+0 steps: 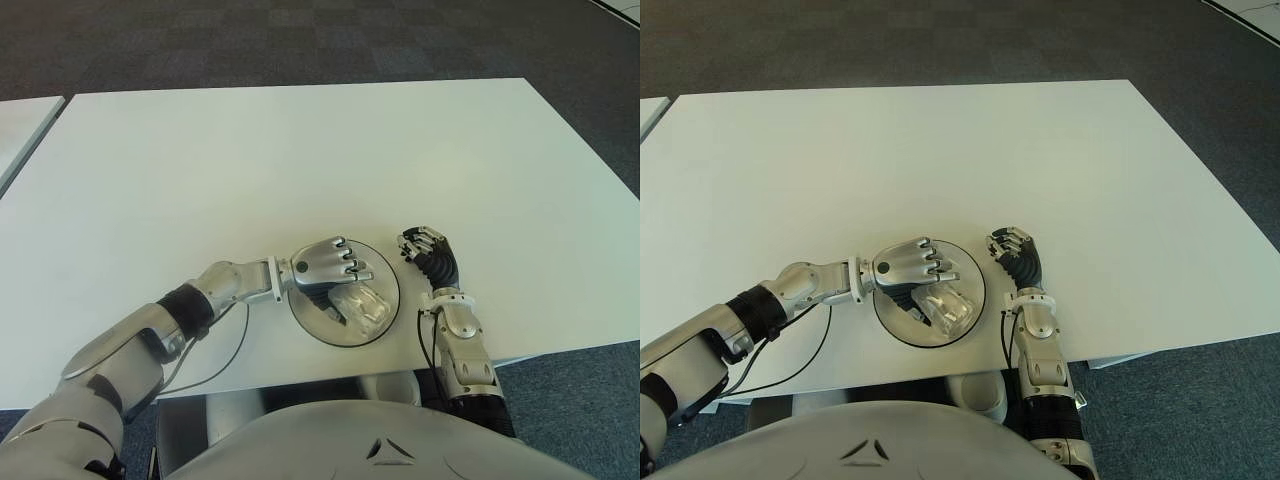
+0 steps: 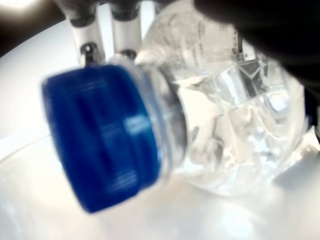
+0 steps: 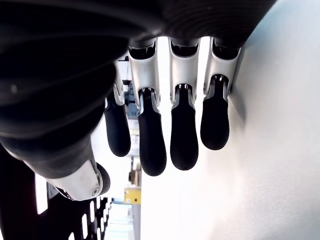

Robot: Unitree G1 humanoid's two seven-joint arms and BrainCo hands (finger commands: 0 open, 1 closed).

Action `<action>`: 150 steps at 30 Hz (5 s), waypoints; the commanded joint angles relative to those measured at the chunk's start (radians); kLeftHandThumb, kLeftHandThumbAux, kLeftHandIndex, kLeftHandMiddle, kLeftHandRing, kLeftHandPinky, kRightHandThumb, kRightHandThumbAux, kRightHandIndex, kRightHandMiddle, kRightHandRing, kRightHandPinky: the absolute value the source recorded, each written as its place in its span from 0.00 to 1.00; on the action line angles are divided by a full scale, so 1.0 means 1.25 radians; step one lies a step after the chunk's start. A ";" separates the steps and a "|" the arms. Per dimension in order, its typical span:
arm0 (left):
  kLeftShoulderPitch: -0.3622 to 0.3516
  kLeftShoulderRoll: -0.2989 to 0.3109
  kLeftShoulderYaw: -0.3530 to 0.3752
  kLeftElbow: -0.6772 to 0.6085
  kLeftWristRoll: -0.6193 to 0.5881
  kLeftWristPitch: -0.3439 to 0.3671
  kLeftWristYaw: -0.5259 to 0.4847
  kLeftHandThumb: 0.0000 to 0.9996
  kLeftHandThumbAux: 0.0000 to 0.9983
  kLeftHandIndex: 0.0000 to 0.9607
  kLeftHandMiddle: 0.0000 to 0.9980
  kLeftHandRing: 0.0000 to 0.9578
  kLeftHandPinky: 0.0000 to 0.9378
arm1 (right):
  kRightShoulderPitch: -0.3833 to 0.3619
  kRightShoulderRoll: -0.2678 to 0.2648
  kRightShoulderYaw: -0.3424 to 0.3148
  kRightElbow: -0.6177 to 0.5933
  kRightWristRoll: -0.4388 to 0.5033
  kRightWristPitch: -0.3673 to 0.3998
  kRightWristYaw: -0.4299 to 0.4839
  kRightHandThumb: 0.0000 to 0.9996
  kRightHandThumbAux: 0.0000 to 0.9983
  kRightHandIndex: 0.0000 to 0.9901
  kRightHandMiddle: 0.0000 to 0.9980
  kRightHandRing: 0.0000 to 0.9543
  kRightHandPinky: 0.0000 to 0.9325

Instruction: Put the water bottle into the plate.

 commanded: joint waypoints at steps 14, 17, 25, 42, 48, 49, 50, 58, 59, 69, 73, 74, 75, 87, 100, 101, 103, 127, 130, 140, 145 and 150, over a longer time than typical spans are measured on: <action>0.027 0.028 -0.024 -0.016 0.029 0.078 -0.090 0.13 0.42 0.00 0.00 0.00 0.00 | 0.006 0.003 0.000 0.022 -0.002 0.028 -0.004 0.71 0.73 0.44 0.58 0.60 0.61; 0.030 0.036 -0.018 -0.030 0.008 0.063 -0.116 0.14 0.36 0.00 0.00 0.00 0.00 | 0.007 0.003 0.000 0.022 -0.003 0.028 -0.007 0.70 0.73 0.44 0.58 0.60 0.62; 0.034 0.048 -0.005 -0.056 -0.036 0.032 -0.174 0.16 0.26 0.00 0.00 0.00 0.00 | 0.008 0.002 0.001 0.019 -0.005 0.030 -0.010 0.71 0.73 0.44 0.58 0.61 0.63; 0.061 0.053 0.037 -0.091 -0.065 0.011 -0.157 0.20 0.19 0.00 0.00 0.00 0.00 | 0.010 0.005 -0.001 0.027 0.002 0.008 -0.008 0.71 0.73 0.43 0.59 0.62 0.66; 0.076 0.051 0.072 -0.119 -0.103 -0.009 -0.156 0.23 0.17 0.00 0.00 0.00 0.00 | 0.013 0.005 0.001 0.023 -0.001 0.006 -0.010 0.71 0.73 0.43 0.59 0.63 0.66; 0.079 0.048 0.076 -0.116 -0.108 -0.011 -0.148 0.23 0.17 0.00 0.00 0.00 0.00 | 0.013 0.005 0.001 0.022 -0.001 0.006 -0.009 0.70 0.73 0.43 0.59 0.63 0.65; 0.081 0.046 0.079 -0.114 -0.111 -0.012 -0.143 0.23 0.16 0.00 0.00 0.00 0.00 | 0.014 0.005 0.001 0.022 -0.001 0.006 -0.009 0.70 0.73 0.43 0.58 0.62 0.65; 0.090 0.032 0.115 -0.108 -0.132 -0.031 -0.103 0.25 0.16 0.00 0.00 0.00 0.00 | 0.019 0.006 0.002 0.014 0.001 0.003 -0.007 0.70 0.73 0.43 0.58 0.61 0.63; 0.090 0.030 0.120 -0.107 -0.133 -0.031 -0.095 0.25 0.16 0.00 0.00 0.00 0.00 | 0.021 0.007 0.002 0.012 0.001 0.003 -0.008 0.70 0.73 0.43 0.58 0.61 0.63; 0.101 0.019 0.152 -0.110 -0.141 -0.033 -0.066 0.23 0.16 0.00 0.00 0.00 0.00 | 0.022 0.009 0.002 0.006 0.001 0.009 -0.009 0.70 0.73 0.43 0.57 0.60 0.63; 0.106 0.018 0.161 -0.119 -0.141 -0.030 -0.064 0.22 0.16 0.00 0.00 0.00 0.00 | 0.022 0.008 0.001 0.006 0.002 0.010 -0.008 0.70 0.73 0.43 0.57 0.60 0.63; 0.107 0.018 0.163 -0.121 -0.139 -0.029 -0.064 0.21 0.16 0.00 0.00 0.00 0.00 | 0.022 0.008 0.001 0.006 0.002 0.010 -0.008 0.70 0.73 0.43 0.57 0.60 0.63; 0.108 0.019 0.164 -0.123 -0.137 -0.027 -0.062 0.21 0.16 0.00 0.00 0.00 0.00 | 0.022 0.008 0.002 0.006 0.003 0.010 -0.007 0.70 0.73 0.43 0.57 0.60 0.63; 0.122 0.021 0.178 -0.147 -0.131 -0.017 -0.082 0.21 0.18 0.00 0.00 0.00 0.00 | 0.020 0.004 0.000 0.013 0.003 0.005 -0.001 0.70 0.73 0.43 0.58 0.61 0.63; 0.129 0.026 0.184 -0.173 -0.101 0.016 -0.064 0.20 0.22 0.00 0.00 0.00 0.00 | 0.018 0.003 0.000 0.015 0.002 0.008 -0.002 0.70 0.73 0.43 0.58 0.60 0.63; 0.131 0.025 0.186 -0.175 -0.099 0.021 -0.061 0.20 0.22 0.00 0.00 0.00 0.00 | 0.018 0.003 0.000 0.015 0.002 0.007 -0.003 0.70 0.73 0.43 0.58 0.60 0.64; 0.133 0.024 0.189 -0.177 -0.096 0.029 -0.055 0.21 0.22 0.00 0.00 0.00 0.00 | 0.017 0.002 0.001 0.017 0.001 0.004 -0.003 0.70 0.73 0.43 0.58 0.61 0.64; 0.288 -0.049 0.382 -0.141 -0.666 -0.037 -0.264 0.08 0.24 0.00 0.00 0.00 0.00 | 0.007 -0.004 -0.004 0.036 0.003 -0.011 0.001 0.70 0.73 0.43 0.60 0.64 0.66; 0.276 -0.082 0.419 -0.015 -0.721 -0.109 -0.236 0.06 0.27 0.00 0.00 0.00 0.00 | 0.005 -0.004 -0.006 0.040 0.003 -0.013 -0.001 0.70 0.73 0.44 0.60 0.63 0.65; 0.246 -0.147 0.516 0.148 -0.773 -0.250 -0.202 0.06 0.31 0.00 0.00 0.00 0.00 | -0.003 -0.005 -0.009 0.050 0.003 -0.012 -0.002 0.70 0.73 0.44 0.60 0.63 0.65; 0.284 -0.158 0.555 0.125 -0.784 -0.276 -0.218 0.06 0.32 0.00 0.00 0.00 0.00 | -0.006 -0.006 -0.010 0.056 0.004 -0.013 -0.002 0.71 0.73 0.44 0.59 0.63 0.66; 0.341 -0.187 0.589 0.079 -0.855 -0.212 -0.267 0.05 0.32 0.00 0.00 0.00 0.00 | -0.010 -0.008 -0.010 0.060 0.006 -0.011 0.001 0.71 0.73 0.43 0.59 0.63 0.65</action>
